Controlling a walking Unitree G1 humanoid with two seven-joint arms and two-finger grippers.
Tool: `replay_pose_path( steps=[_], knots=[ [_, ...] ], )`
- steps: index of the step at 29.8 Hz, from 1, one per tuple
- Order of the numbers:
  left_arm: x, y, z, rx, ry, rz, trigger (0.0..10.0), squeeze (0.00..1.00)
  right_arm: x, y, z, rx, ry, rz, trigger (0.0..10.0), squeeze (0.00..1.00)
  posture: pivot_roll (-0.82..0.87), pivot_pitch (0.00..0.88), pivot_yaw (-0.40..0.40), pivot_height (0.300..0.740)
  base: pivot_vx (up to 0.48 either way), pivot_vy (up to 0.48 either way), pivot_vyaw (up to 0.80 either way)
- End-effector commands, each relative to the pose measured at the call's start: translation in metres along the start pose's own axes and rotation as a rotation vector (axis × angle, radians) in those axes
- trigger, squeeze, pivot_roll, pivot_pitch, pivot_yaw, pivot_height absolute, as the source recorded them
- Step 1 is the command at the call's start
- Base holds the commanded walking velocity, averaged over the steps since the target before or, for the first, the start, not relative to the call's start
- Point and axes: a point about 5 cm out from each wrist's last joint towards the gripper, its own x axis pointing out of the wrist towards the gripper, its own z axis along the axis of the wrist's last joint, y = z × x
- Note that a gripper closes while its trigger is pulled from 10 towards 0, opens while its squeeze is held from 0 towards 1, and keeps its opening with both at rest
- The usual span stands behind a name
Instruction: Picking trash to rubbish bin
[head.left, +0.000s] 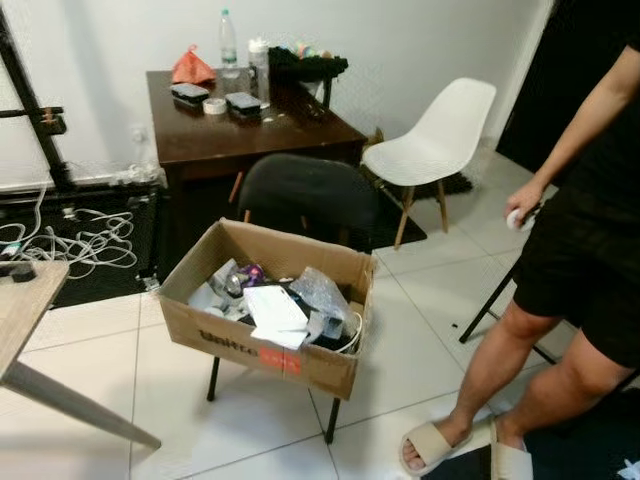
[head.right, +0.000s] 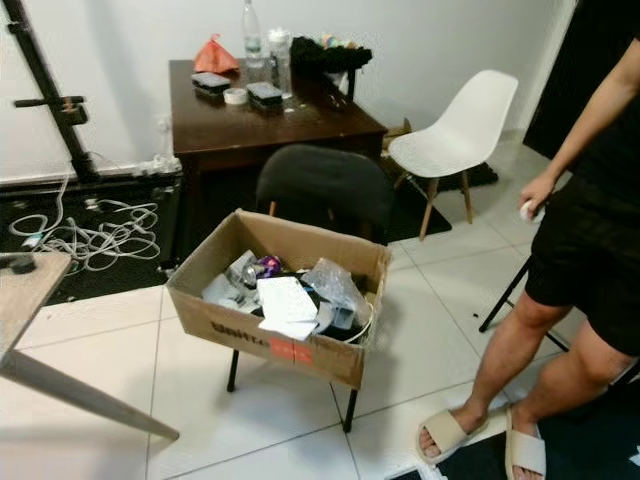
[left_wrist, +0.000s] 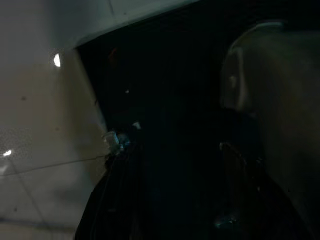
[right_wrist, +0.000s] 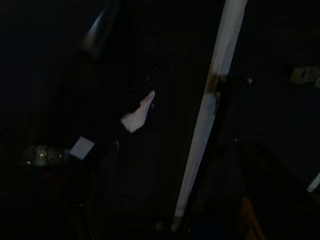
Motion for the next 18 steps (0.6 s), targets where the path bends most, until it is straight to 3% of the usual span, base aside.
replay_pose_path(
  steps=[1, 5, 10, 15, 18],
  knots=[
    [-0.001, 0.0, -0.009, 0.002, 0.031, -0.003, 10.0, 0.0, 0.0, 0.003, -0.009, -0.006, 0.021, 0.012, 10.0, 0.0, -0.06, 0.144, 0.014, 0.74, -0.285, 0.0, 0.0],
    [-0.001, 0.0, -0.009, 0.004, 0.032, -0.005, 10.0, 0.0, 0.0, 0.01, -0.009, 0.0, 0.02, 0.025, 10.0, 0.0, -0.06, 0.144, 0.013, 0.74, -0.285, 0.0, 0.0],
    [-0.001, 0.0, -0.009, 0.004, 0.032, -0.006, 10.0, 0.0, 0.002, 0.023, 0.006, 0.005, -0.008, 0.042, 10.0, 0.0, -0.05, 0.143, 0.014, 0.74, -0.284, 0.0, 0.0],
    [-0.001, 0.0, -0.009, 0.004, 0.032, -0.006, 10.0, 0.0, 0.002, 0.022, 0.02, 0.007, -0.03, 0.042, 10.0, 0.0, -0.05, 0.143, 0.014, 0.74, -0.28, 0.0, 0.0],
    [-0.001, 0.0, -0.009, -0.007, 0.026, -0.005, 10.0, 0.0, 0.002, 0.018, 0.031, 0.012, -0.05, 0.047, 10.0, 0.0, -0.05, 0.142, 0.016, 0.74, 0.0, 0.0, 0.0]
  ],
)
